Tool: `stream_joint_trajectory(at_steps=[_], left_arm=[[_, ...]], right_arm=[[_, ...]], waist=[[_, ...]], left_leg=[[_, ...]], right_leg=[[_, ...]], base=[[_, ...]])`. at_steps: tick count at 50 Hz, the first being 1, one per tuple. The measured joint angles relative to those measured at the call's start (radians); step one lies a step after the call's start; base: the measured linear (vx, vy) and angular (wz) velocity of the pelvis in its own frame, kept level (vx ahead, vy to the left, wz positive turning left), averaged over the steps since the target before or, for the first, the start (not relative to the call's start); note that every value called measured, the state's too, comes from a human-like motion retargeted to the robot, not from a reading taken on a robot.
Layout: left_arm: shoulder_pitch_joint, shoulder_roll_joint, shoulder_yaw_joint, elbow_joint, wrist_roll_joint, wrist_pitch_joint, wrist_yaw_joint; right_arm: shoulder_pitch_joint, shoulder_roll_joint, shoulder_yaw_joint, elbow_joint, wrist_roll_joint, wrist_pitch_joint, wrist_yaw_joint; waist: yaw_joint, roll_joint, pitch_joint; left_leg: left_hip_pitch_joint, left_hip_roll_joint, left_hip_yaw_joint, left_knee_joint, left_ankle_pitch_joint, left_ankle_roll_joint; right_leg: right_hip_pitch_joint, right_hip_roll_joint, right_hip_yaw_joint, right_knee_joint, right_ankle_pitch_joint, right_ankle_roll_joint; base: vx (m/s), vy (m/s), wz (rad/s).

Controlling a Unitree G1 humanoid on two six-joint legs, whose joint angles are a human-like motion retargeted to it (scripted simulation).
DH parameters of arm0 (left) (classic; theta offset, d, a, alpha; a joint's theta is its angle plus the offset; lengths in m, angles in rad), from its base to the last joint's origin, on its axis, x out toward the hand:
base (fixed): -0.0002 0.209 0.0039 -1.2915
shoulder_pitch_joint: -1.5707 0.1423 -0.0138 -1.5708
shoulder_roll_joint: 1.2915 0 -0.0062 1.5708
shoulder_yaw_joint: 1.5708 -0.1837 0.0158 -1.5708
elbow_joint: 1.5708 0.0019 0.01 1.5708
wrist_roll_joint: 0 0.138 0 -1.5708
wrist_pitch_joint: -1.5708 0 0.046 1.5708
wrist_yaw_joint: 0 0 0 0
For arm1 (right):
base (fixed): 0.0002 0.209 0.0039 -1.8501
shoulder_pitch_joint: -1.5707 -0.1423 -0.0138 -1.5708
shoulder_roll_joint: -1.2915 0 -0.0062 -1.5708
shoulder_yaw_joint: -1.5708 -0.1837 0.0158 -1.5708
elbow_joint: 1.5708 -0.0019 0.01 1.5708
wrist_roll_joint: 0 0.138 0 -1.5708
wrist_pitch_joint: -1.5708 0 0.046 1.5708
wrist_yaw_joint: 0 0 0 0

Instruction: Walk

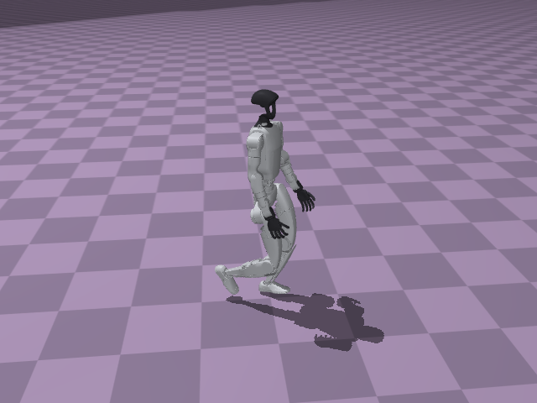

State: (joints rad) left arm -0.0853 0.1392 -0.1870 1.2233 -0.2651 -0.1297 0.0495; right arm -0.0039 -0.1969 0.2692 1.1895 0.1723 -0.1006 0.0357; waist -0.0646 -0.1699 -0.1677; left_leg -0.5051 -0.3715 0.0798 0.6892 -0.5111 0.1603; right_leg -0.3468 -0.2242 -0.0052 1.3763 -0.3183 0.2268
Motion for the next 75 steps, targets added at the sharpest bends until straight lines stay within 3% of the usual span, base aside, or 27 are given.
stream_joint_trajectory(at_steps=[4,8,14,17,23,25,29,30,35,40,45,51,53,55,58,60,63,65,67,70,75], left_arm=[[-0.075,0.008,-0.012,-0.019,0.021,0.004,-0.003],[-0.139,0.006,-0.013,-0.041,0.038,0.003,0.004],[-0.171,0.001,-0.041,-0.078,0.066,-0.029,-0.007],[-0.159,-0.001,-0.056,-0.091,0.085,-0.041,-0.017],[-0.06,-0.011,-0.047,-0.033,0.083,-0.034,-0.044],[-0.017,-0.01,-0.035,-0.006,0.076,-0.027,-0.052],[0.039,0.009,-0.004,0.011,0.066,-0.015,-0.058],[0.049,0.016,0.0,0.009,0.062,-0.014,-0.057],[0.078,0.051,0.02,-0.022,0.038,-0.018,-0.036],[0.095,0.058,0.049,-0.034,0.016,-0.034,-0.02],[0.106,0.045,0.066,-0.003,0.005,-0.042,-0.009],[0.106,0.03,0.081,0.013,-0.011,-0.042,0.007],[0.097,0.041,0.087,0.021,-0.029,-0.039,0.009],[0.101,0.036,0.088,0.019,-0.04,-0.04,0.011],[0.086,0.046,0.092,0.005,-0.065,-0.029,0.001],[0.069,0.054,0.091,-0.015,-0.065,-0.026,-0.002],[0.027,0.07,0.078,-0.037,-0.051,-0.02,0.009],[0.01,0.074,0.068,-0.05,-0.038,-0.019,0.02],[-0.041,0.085,0.073,-0.059,-0.02,-0.009,0.032],[-0.086,0.088,0.066,-0.073,0.003,-0.016,0.042],[-0.13,0.086,0.039,-0.092,0.048,-0.049,0.033]], right_arm=[[0.019,-0.018,-0.04,0.013,0.011,-0.005,-0.008],[0.029,-0.039,-0.071,0.008,0.025,-0.007,-0.028],[0.039,-0.051,-0.096,0.017,0.036,0.0,-0.052],[0.052,-0.046,-0.097,0.028,0.03,0.0,-0.056],[0.033,-0.042,-0.082,0.046,0.026,-0.01,-0.064],[0.023,-0.041,-0.071,0.042,0.025,-0.016,-0.071],[-0.023,-0.05,-0.048,0.003,0.004,-0.024,-0.085],[-0.036,-0.053,-0.042,-0.009,-0.004,-0.025,-0.091],[-0.108,-0.062,-0.021,-0.066,-0.022,-0.027,-0.103],[-0.162,-0.059,0.002,-0.126,-0.025,-0.043,-0.108],[-0.187,-0.043,0.035,-0.16,-0.058,-0.057,-0.097],[-0.137,-0.013,0.062,-0.118,-0.103,-0.05,-0.081],[-0.116,0.003,0.062,-0.067,-0.114,-0.049,-0.066],[-0.077,0.012,0.061,-0.031,-0.117,-0.04,-0.055],[-0.04,0.011,0.049,0.013,-0.092,-0.03,-0.009],[-0.022,0.007,0.035,0.018,-0.074,-0.026,0.003],[-0.003,-0.002,0.013,0.002,-0.056,-0.031,-0.004],[0.019,-0.004,0.005,-0.012,-0.047,-0.038,-0.015],[0.017,-0.011,-0.002,-0.036,-0.033,-0.039,-0.023],[0.029,-0.012,-0.007,-0.056,-0.023,-0.038,-0.026],[0.039,-0.006,-0.017,-0.047,-0.034,-0.033,-0.017]], waist=[[-0.043,0.029,-0.001],[-0.066,0.086,0.002],[-0.052,0.153,-0.012],[-0.037,0.151,-0.025],[0.017,0.199,-0.033],[0.037,0.227,-0.024],[0.091,0.306,-0.007],[0.105,0.308,-0.008],[0.155,0.263,-0.01],[0.172,0.222,-0.008],[0.148,0.176,-0.039],[0.13,0.148,-0.081],[0.105,0.075,-0.062],[0.082,0.042,-0.067],[0.03,-0.043,-0.054],[-0.001,-0.062,-0.05],[-0.033,-0.054,-0.036],[-0.058,-0.057,-0.031],[-0.057,-0.016,-0.004],[-0.063,0.02,0.015],[-0.039,0.081,-0.015]], left_leg=[[0.123,0.012,-0.027,-0.131,-0.005,-0.012],[0.244,0.06,-0.058,-0.273,0.006,-0.04],[0.349,0.145,-0.076,-0.368,0.002,-0.071],[0.352,0.159,-0.077,-0.292,-0.044,-0.08],[0.342,0.251,-0.111,0.035,-0.092,-0.14],[0.314,0.301,-0.117,0.212,-0.04,-0.183],[0.155,0.453,-0.125,0.618,0.175,-0.26],[0.104,0.479,-0.118,0.698,0.212,-0.257],[-0.152,0.531,-0.065,0.854,0.104,-0.154],[-0.317,0.483,-0.021,0.595,0.018,-0.131],[-0.358,0.362,-0.004,0.07,0.055,-0.159],[-0.373,0.291,0.003,-0.01,0.089,-0.139],[-0.282,0.21,0.037,-0.048,0.129,-0.108],[-0.261,0.16,0.047,-0.005,0.124,-0.081],[-0.131,0.026,0.052,-0.109,0.125,-0.036],[-0.06,-0.019,0.032,-0.159,0.112,-0.017],[0.057,-0.032,-0.006,-0.226,0.076,-0.008],[0.115,-0.044,-0.023,-0.225,0.038,-0.01],[0.232,-0.005,-0.066,-0.312,0.024,-0.021],[0.329,0.032,-0.105,-0.338,-0.025,-0.036],[0.375,0.116,-0.129,-0.325,-0.096,-0.076]], right_leg=[[-0.189,-0.065,-0.014,0.12,-0.09,-0.093],[-0.346,-0.058,-0.056,-0.013,-0.192,-0.153],[-0.45,0.083,-0.083,-0.498,-0.191,-0.105],[-0.463,0.127,-0.062,-0.614,-0.193,-0.09],[-0.365,0.232,-0.09,-0.569,-0.144,-0.152],[-0.317,0.275,-0.11,-0.546,-0.151,-0.183],[-0.214,0.392,-0.159,-0.622,-0.17,-0.257],[-0.198,0.404,-0.16,-0.638,-0.178,-0.269],[-0.112,0.396,-0.131,-0.724,-0.218,-0.265],[-0.014,0.365,-0.107,-0.819,-0.239,-0.235],[0.044,0.297,-0.095,-0.884,-0.253,-0.214],[0.03,0.256,-0.054,-0.697,-0.336,-0.205],[0.066,0.173,-0.028,-0.588,-0.341,-0.165],[0.059,0.126,-0.019,-0.451,-0.261,-0.118],[-0.008,0.021,0.04,-0.166,-0.017,-0.016],[-0.09,-0.013,0.061,-0.001,0.111,0.004],[-0.225,-0.062,0.055,0.146,0.053,-0.064],[-0.317,-0.104,0.051,0.178,-0.055,-0.113],[-0.388,-0.077,0.019,0.103,-0.121,-0.152],[-0.469,-0.046,-0.03,-0.087,-0.176,-0.165],[-0.523,0.088,-0.087,-0.623,-0.151,-0.105]], base=[[0.0,0.04,0.31],[0.0,0.01,0.19],[-0.01,0.0,0.04],[-0.02,-0.02,0.18],[0.01,-0.03,0.09],[0.0,-0.06,0.16],[-0.02,-0.05,0.11],[0.0,-0.05,0.21],[0.03,-0.04,0.33],[0.11,0.03,0.23],[0.25,0.08,0.37],[0.45,0.12,0.37],[0.62,0.12,0.71],[0.62,0.1,0.78],[0.61,0.07,0.83],[0.61,0.02,0.61],[0.62,0.0,0.19],[0.61,-0.03,0.05],[0.64,-0.06,-0.1],[0.64,-0.11,0.02],[0.63,-0.15,0.02]])
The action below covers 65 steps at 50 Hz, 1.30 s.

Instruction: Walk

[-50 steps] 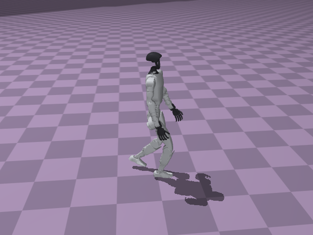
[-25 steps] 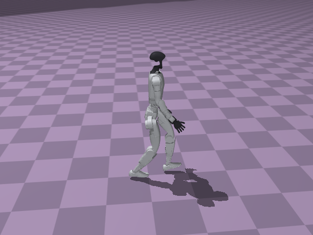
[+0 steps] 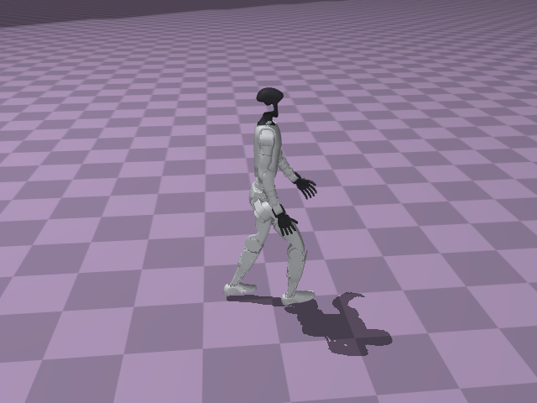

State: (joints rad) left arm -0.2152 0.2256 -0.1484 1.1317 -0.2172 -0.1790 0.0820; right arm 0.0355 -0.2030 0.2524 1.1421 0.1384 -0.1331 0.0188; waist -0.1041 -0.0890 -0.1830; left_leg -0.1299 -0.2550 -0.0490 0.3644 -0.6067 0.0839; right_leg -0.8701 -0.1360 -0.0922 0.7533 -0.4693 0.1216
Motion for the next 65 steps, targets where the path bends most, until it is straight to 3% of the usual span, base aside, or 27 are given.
stream_joint_trajectory(at_steps=[3,7,9,12,13,15,18,20,23,28,33,35,37,40,43,45,50,56,61,63,65], left_arm=[[0.016,-0.008,-0.002,-0.008,0.008,-0.007,-0.005],[0.088,-0.022,0.013,0.013,-0.012,-0.002,-0.019],[0.136,-0.026,0.016,0.034,-0.019,0.002,-0.03],[0.191,-0.025,0.009,0.059,0.001,0.01,-0.042],[0.203,-0.022,0.005,0.063,0.008,0.013,-0.044],[0.233,-0.022,-0.003,0.067,0.022,0.017,-0.042],[0.252,-0.016,0.002,0.068,0.028,0.024,-0.034],[0.259,-0.011,0.017,0.066,0.024,0.031,-0.029],[0.286,-0.019,0.034,0.079,0.014,0.029,-0.021],[0.306,-0.034,0.051,0.127,0.005,0.026,-0.008],[0.325,-0.042,0.074,0.142,-0.022,0.025,0.006],[0.328,-0.041,0.086,0.142,-0.04,0.024,0.008],[0.326,-0.029,0.098,0.133,-0.064,0.025,0.0],[0.311,-0.021,0.101,0.096,-0.082,0.029,-0.021],[0.268,-0.002,0.079,0.048,-0.069,0.032,-0.026],[0.245,0.006,0.057,0.022,-0.054,0.031,-0.021],[0.128,0.034,0.026,-0.038,-0.007,0.037,0.007],[0.057,0.046,-0.015,-0.091,0.044,-0.003,0.012],[0.109,0.02,-0.007,-0.06,0.045,-0.002,0.002],[0.15,0.007,-0.008,-0.013,0.043,0.007,-0.006],[0.187,-0.007,-0.013,0.04,0.056,0.016,-0.019]], right_arm=[[0.01,0.006,-0.007,0.016,-0.018,0.003,0.002],[0.008,0.013,-0.011,0.057,-0.035,0.005,-0.012],[0.002,0.011,-0.003,0.072,-0.042,0.003,-0.029],[-0.012,0.0,0.005,0.063,-0.053,-0.004,-0.055],[-0.024,-0.007,0.007,0.057,-0.059,-0.006,-0.065],[-0.037,-0.016,0.015,0.043,-0.072,-0.011,-0.088],[-0.09,-0.024,0.013,0.021,-0.089,-0.009,-0.12],[-0.138,-0.027,0.007,-0.002,-0.098,-0.004,-0.135],[-0.185,-0.025,0.013,-0.044,-0.106,-0.008,-0.147],[-0.246,-0.016,0.049,-0.092,-0.144,-0.02,-0.141],[-0.235,0.003,0.082,-0.083,-0.174,-0.018,-0.119],[-0.212,0.015,0.09,-0.056,-0.184,-0.013,-0.105],[-0.185,0.033,0.095,-0.018,-0.186,-0.011,-0.071],[-0.142,0.038,0.1,0.016,-0.17,-0.003,-0.01],[-0.116,0.029,0.097,0.026,-0.158,-0.002,0.018],[-0.089,0.021,0.095,0.026,-0.154,-0.006,0.016],[-0.057,-0.013,0.067,0.006,-0.128,-0.005,0.0],[-0.009,-0.029,0.028,0.058,-0.128,0.005,0.007],[0.021,-0.027,0.006,0.111,-0.151,0.016,-0.012],[0.023,-0.025,0.007,0.127,-0.161,0.019,-0.036],[0.016,-0.027,0.012,0.13,-0.168,0.019,-0.062]], waist=[[0.008,-0.003,-0.028],[0.033,0.039,-0.056],[0.06,0.096,-0.05],[0.112,0.16,-0.05],[0.127,0.165,-0.051],[0.157,0.165,-0.056],[0.189,0.141,-0.06],[0.195,0.106,-0.051],[0.208,0.084,-0.048],[0.197,0.047,-0.075],[0.193,0.018,-0.113],[0.182,-0.018,-0.122],[0.152,-0.094,-0.095],[0.107,-0.158,-0.083],[0.069,-0.168,-0.069],[0.037,-0.17,-0.064],[0.017,-0.093,-0.013],[0.031,-0.023,-0.039],[0.05,0.004,-0.082],[0.07,0.049,-0.081],[0.105,0.12,-0.074]], left_leg=[[-0.005,0.021,0.016,0.105,-0.025,-0.031],[-0.029,0.114,0.013,0.364,0.019,-0.092],[-0.075,0.2,-0.005,0.578,0.129,-0.16],[-0.205,0.308,-0.017,0.895,0.382,-0.243],[-0.261,0.338,-0.009,0.984,0.428,-0.24],[-0.369,0.398,0.018,1.137,0.413,-0.194],[-0.545,0.44,0.058,1.212,0.26,-0.1],[-0.633,0.418,0.094,1.152,0.184,-0.064],[-0.727,0.389,0.136,0.952,0.118,-0.058],[-0.772,0.274,0.169,0.405,0.129,-0.094],[-0.778,0.204,0.191,0.3,0.152,-0.067],[-0.748,0.159,0.213,0.333,0.183,-0.035],[-0.649,0.058,0.245,0.302,0.204,0.008],[-0.545,-0.058,0.248,0.252,0.187,0.063],[-0.419,-0.109,0.212,0.17,0.154,0.086],[-0.352,-0.13,0.191,0.16,0.117,0.084],[-0.068,-0.08,0.083,-0.027,0.076,0.052],[0.039,0.006,0.03,-0.038,0.017,-0.008],[0.006,0.075,0.027,0.254,0.028,-0.077],[-0.05,0.143,0.017,0.492,0.1,-0.135],[-0.146,0.239,-0.001,0.772,0.243,-0.209]], right_leg=[[-0.023,0.022,0.013,-0.047,0.003,0.002],[0.034,0.089,-0.012,0.045,0.052,-0.062],[0.104,0.166,-0.055,0.041,0.055,-0.108],[0.189,0.27,-0.086,-0.005,0.037,-0.173],[0.214,0.288,-0.086,-0.022,0.025,-0.187],[0.246,0.306,-0.084,-0.006,-0.02,-0.204],[0.329,0.31,-0.069,-0.058,-0.061,-0.201],[0.411,0.29,-0.051,-0.123,-0.082,-0.19],[0.495,0.273,-0.028,-0.166,-0.127,-0.177],[0.581,0.213,0.002,-0.211,-0.182,-0.154],[0.589,0.158,0.03,-0.039,-0.212,-0.114],[0.594,0.105,0.042,0.071,-0.179,-0.077],[0.605,0.002,0.067,0.238,-0.092,-0.013],[0.52,-0.093,0.111,0.516,0.156,0.068],[0.379,-0.151,0.123,0.72,0.188,0.04],[0.278,-0.195,0.122,0.794,0.097,-0.004],[0.086,-0.149,0.061,0.604,-0.049,-0.071],[0.017,0.013,0.015,0.011,-0.046,-0.024],[0.039,0.08,0.02,0.033,-0.008,-0.072],[0.093,0.136,-0.012,0.065,-0.005,-0.114],[0.159,0.226,-0.059,0.04,-0.009,-0.164]], base=[[0.63,-0.15,0.25],[0.68,-0.15,0.13],[0.63,-0.13,-0.23],[0.6,-0.07,-0.32],[0.61,-0.05,-0.15],[0.61,-0.05,-0.01],[0.62,-0.03,0.1],[0.67,0.0,0.17],[0.7,0.03,0.03],[0.73,0.06,0.08],[0.74,0.1,0.15],[0.77,0.1,0.42],[0.75,0.09,0.74],[0.72,0.05,0.67],[0.72,0.02,0.27],[0.72,0.0,0.11],[0.74,-0.05,0.03],[0.73,-0.12,0.1],[0.71,-0.12,0.23],[0.66,-0.11,-0.04],[0.61,-0.07,-0.36]])
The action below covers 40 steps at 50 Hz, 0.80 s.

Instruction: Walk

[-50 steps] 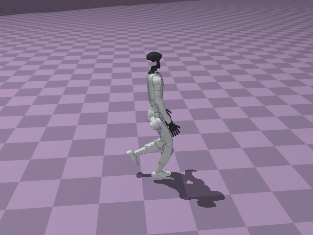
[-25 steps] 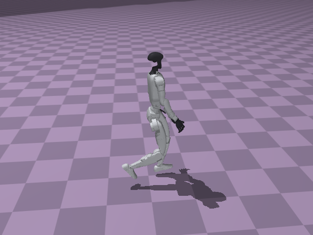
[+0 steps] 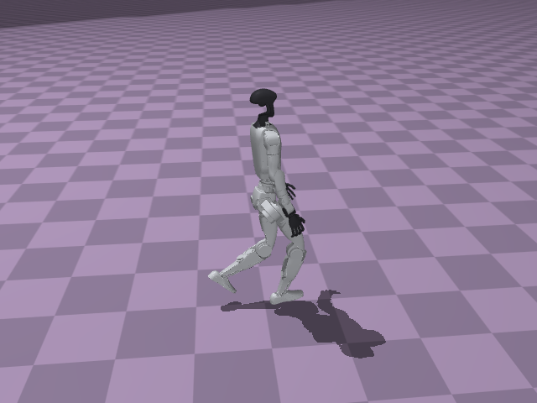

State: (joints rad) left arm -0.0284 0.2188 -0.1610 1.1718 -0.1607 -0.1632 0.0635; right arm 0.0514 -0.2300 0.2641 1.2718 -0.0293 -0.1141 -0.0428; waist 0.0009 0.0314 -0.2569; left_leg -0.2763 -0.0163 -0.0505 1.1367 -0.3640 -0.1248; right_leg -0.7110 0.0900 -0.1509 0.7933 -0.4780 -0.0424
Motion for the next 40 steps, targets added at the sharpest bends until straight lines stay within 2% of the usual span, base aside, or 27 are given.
stream_joint_trajectory(at_steps=[2,3,5,8,12,16,18,20,22,24,26,27,29,30,32,35,40], left_arm=[[0.03,-0.007,-0.01,0.039,0.018,0.014,-0.01],[0.05,-0.01,-0.016,0.052,0.026,0.021,-0.011],[0.062,-0.007,-0.016,0.075,0.037,0.034,-0.018],[0.102,-0.006,-0.004,0.082,0.03,0.043,-0.015],[0.157,-0.011,0.019,0.079,-0.005,0.042,-0.01],[0.179,-0.018,0.037,0.09,-0.047,0.036,0.002],[0.187,-0.022,0.045,0.088,-0.064,0.033,0.009],[0.182,-0.018,0.062,0.083,-0.089,0.035,0.015],[0.184,-0.026,0.071,0.073,-0.107,0.031,0.02],[0.176,-0.024,0.089,0.056,-0.143,0.033,0.021],[0.159,-0.019,0.104,0.029,-0.175,0.036,0.014],[0.15,-0.019,0.107,0.013,-0.186,0.036,0.011],[0.125,-0.016,0.107,-0.022,-0.2,0.035,0.009],[0.101,-0.009,0.108,-0.041,-0.208,0.039,0.008],[0.08,-0.01,0.1,-0.073,-0.211,0.035,0.013],[0.032,-0.006,0.101,-0.122,-0.209,0.037,0.022],[-0.018,-0.01,0.097,-0.184,-0.177,0.015,0.031]], right_arm=[[-0.02,-0.008,0.002,-0.012,-0.005,-0.003,-0.023],[-0.028,-0.011,0.006,-0.021,-0.008,-0.006,-0.036],[-0.074,-0.019,-0.001,-0.042,-0.013,-0.005,-0.062],[-0.131,-0.021,-0.011,-0.097,-0.007,-0.005,-0.092],[-0.2,-0.019,-0.017,-0.2,0.016,-0.011,-0.114],[-0.258,-0.017,0.009,-0.283,0.017,-0.023,-0.106],[-0.267,-0.011,0.023,-0.305,0.011,-0.026,-0.096],[-0.274,-0.003,0.038,-0.313,0.005,-0.022,-0.076],[-0.246,0.007,0.05,-0.299,-0.002,-0.019,-0.062],[-0.22,0.02,0.064,-0.264,-0.002,-0.013,-0.017],[-0.196,0.035,0.072,-0.219,0.011,-0.007,0.039],[-0.18,0.04,0.074,-0.199,0.017,-0.002,0.061],[-0.152,0.046,0.072,-0.163,0.023,0.004,0.094],[-0.15,0.046,0.067,-0.142,0.026,0.005,0.114],[-0.109,0.044,0.059,-0.119,0.026,0.008,0.127],[-0.065,0.032,0.036,-0.095,0.032,0.008,0.147],[-0.002,0.015,-0.004,-0.067,0.042,0.012,0.159]], waist=[[0.034,0.031,0.001],[0.049,0.031,0.001],[0.068,0.017,0.001],[0.095,-0.017,0.005],[0.116,-0.059,0.007],[0.103,-0.112,-0.023],[0.1,-0.126,-0.042],[0.08,-0.184,-0.04],[0.072,-0.202,-0.06],[0.05,-0.251,-0.056],[0.019,-0.308,-0.03],[0.004,-0.322,-0.024],[-0.021,-0.328,-0.011],[-0.025,-0.323,0.003],[-0.053,-0.318,0.012],[-0.075,-0.279,0.038],[-0.086,-0.195,0.047]], left_leg=[[-0.115,0.068,0.006,0.217,0.115,-0.017],[-0.17,0.096,0.018,0.306,0.119,0.001],[-0.307,0.136,0.039,0.422,0.076,0.061],[-0.465,0.153,0.075,0.427,-0.05,0.13],[-0.587,0.125,0.119,0.155,-0.149,0.153],[-0.596,0.022,0.136,-0.341,-0.157,0.132],[-0.6,-0.014,0.135,-0.463,-0.16,0.13],[-0.512,-0.096,0.165,-0.61,-0.094,0.152],[-0.519,-0.127,0.176,-0.539,-0.071,0.175],[-0.46,-0.2,0.203,-0.529,-0.062,0.216],[-0.363,-0.291,0.223,-0.58,-0.056,0.259],[-0.327,-0.323,0.224,-0.591,-0.065,0.276],[-0.25,-0.357,0.213,-0.623,-0.091,0.296],[-0.181,-0.366,0.199,-0.688,-0.088,0.302],[-0.109,-0.379,0.185,-0.705,-0.12,0.301],[0.046,-0.363,0.14,-0.811,-0.139,0.285],[0.229,-0.304,0.077,-0.989,-0.123,0.239]], right_leg=[[0.051,0.052,-0.01,-0.024,-0.023,-0.033],[0.068,0.061,-0.009,-0.01,-0.048,-0.042],[0.134,0.069,0.0,-0.07,-0.066,-0.048],[0.23,0.065,0.022,-0.121,-0.108,-0.038],[0.355,0.036,0.057,-0.184,-0.153,-0.012],[0.414,-0.043,0.074,-0.199,-0.169,0.022],[0.416,-0.073,0.076,-0.139,-0.177,0.041],[0.433,-0.156,0.095,-0.045,-0.187,0.073],[0.417,-0.201,0.095,0.079,-0.134,0.101],[0.398,-0.284,0.121,0.251,-0.03,0.148],[0.352,-0.38,0.159,0.453,0.136,0.194],[0.317,-0.415,0.171,0.545,0.208,0.202],[0.232,-0.46,0.183,0.689,0.252,0.182],[0.183,-0.47,0.194,0.739,0.249,0.164],[0.096,-0.5,0.186,0.794,0.144,0.119],[-0.018,-0.47,0.159,0.732,0.015,0.081],[-0.103,-0.315,0.111,0.341,-0.057,0.101]], base=[[0.62,-0.02,-0.3],[0.65,-0.01,-0.1],[0.66,-0.01,0.07],[0.7,0.02,0.02],[0.77,0.06,-0.09],[0.79,0.1,0.08],[0.76,0.12,0.2],[0.78,0.13,0.38],[0.75,0.11,0.34],[0.75,0.13,0.42],[0.71,0.11,0.46],[0.71,0.08,0.32],[0.71,0.09,-0.05],[0.69,0.08,-0.24],[0.68,0.05,-0.25],[0.66,0.01,-0.28],[0.57,-0.06,-0.13]])
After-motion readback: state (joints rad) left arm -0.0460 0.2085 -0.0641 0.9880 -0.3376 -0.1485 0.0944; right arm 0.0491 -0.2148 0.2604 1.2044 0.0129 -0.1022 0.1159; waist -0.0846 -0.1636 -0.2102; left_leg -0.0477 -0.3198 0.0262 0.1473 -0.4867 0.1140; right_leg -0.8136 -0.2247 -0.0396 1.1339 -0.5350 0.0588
